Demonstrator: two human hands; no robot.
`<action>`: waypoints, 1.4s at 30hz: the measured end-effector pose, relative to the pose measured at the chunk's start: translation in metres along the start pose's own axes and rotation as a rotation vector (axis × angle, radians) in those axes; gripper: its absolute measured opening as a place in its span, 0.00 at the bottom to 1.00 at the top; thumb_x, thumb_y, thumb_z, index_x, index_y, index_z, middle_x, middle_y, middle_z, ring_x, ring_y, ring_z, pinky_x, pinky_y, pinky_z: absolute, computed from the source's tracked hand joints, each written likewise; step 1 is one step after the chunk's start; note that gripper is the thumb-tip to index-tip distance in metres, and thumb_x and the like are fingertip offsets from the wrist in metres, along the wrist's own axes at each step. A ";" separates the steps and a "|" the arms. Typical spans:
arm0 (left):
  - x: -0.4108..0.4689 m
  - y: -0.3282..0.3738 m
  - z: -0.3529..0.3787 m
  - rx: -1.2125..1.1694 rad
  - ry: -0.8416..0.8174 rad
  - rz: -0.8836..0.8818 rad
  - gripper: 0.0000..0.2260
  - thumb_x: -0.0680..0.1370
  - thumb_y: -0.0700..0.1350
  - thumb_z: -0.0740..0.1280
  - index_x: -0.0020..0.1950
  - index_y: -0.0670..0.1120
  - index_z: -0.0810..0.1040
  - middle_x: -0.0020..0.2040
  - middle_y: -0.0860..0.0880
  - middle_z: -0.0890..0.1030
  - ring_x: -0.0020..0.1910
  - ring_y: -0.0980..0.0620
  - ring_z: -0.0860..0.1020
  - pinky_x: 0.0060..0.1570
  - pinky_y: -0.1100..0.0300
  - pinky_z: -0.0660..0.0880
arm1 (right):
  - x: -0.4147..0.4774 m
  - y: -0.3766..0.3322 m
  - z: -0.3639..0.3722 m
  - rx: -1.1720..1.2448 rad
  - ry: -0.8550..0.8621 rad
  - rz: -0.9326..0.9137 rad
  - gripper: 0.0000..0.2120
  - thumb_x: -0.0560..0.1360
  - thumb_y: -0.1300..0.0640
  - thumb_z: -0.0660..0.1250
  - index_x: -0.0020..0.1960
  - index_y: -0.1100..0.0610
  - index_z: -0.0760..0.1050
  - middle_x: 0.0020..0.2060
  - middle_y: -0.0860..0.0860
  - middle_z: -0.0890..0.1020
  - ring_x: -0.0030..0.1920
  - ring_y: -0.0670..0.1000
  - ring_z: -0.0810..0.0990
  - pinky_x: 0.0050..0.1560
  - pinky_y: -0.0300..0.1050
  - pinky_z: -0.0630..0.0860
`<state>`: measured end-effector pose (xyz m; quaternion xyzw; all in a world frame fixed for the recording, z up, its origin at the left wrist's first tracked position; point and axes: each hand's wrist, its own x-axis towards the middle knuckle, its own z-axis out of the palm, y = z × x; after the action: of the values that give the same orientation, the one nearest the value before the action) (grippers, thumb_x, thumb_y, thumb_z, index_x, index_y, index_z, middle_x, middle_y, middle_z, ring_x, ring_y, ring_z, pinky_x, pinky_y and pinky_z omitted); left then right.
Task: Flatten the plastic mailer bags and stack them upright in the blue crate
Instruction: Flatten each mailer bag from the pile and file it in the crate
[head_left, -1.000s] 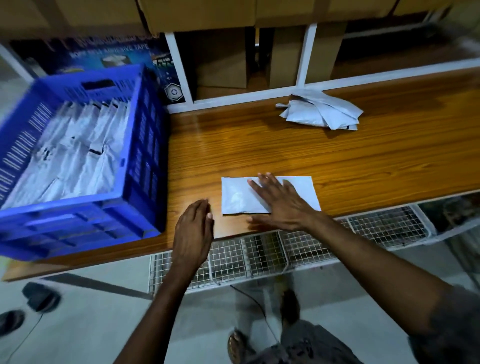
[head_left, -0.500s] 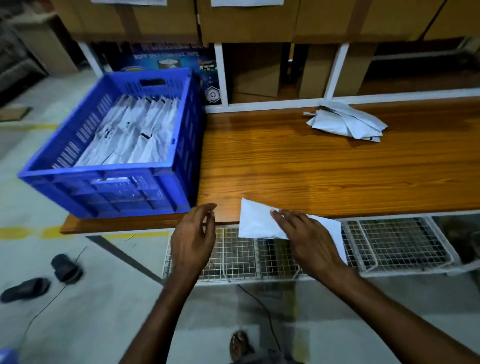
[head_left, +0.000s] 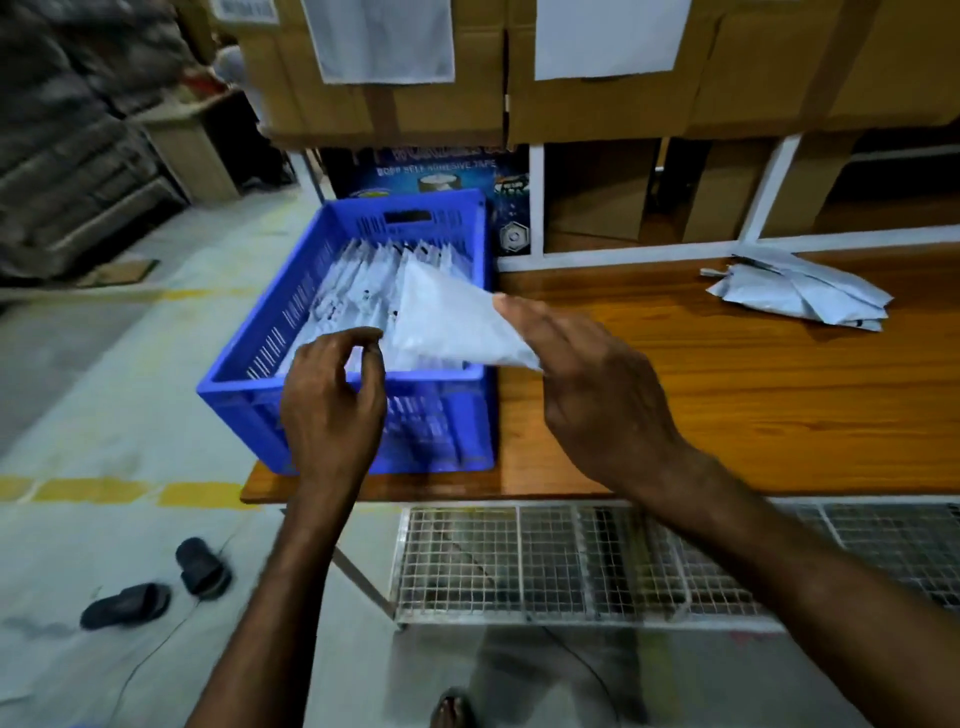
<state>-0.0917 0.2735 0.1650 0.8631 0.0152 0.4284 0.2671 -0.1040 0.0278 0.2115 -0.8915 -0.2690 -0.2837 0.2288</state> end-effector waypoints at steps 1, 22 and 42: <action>0.013 -0.014 -0.001 0.027 -0.038 0.029 0.07 0.80 0.41 0.68 0.56 0.48 0.83 0.54 0.50 0.84 0.55 0.46 0.78 0.54 0.53 0.72 | 0.019 -0.008 0.006 0.031 0.001 0.033 0.31 0.74 0.64 0.54 0.76 0.55 0.69 0.69 0.54 0.78 0.64 0.58 0.78 0.54 0.51 0.79; 0.173 -0.187 0.051 0.193 -1.096 0.357 0.02 0.81 0.49 0.65 0.51 0.55 0.76 0.45 0.55 0.82 0.44 0.49 0.81 0.43 0.51 0.79 | 0.169 -0.005 0.231 0.184 -0.752 1.144 0.24 0.82 0.63 0.58 0.77 0.66 0.60 0.71 0.65 0.71 0.70 0.63 0.72 0.65 0.51 0.70; 0.172 -0.188 0.050 0.157 -1.028 0.298 0.07 0.83 0.58 0.62 0.51 0.57 0.74 0.42 0.58 0.80 0.39 0.56 0.77 0.40 0.54 0.76 | 0.141 -0.008 0.225 0.093 -1.114 0.956 0.57 0.74 0.71 0.66 0.75 0.50 0.20 0.77 0.64 0.62 0.64 0.61 0.78 0.55 0.49 0.78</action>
<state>0.0925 0.4561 0.1774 0.9716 -0.2080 -0.0181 0.1112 0.0749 0.2086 0.1369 -0.9130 0.0609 0.3536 0.1943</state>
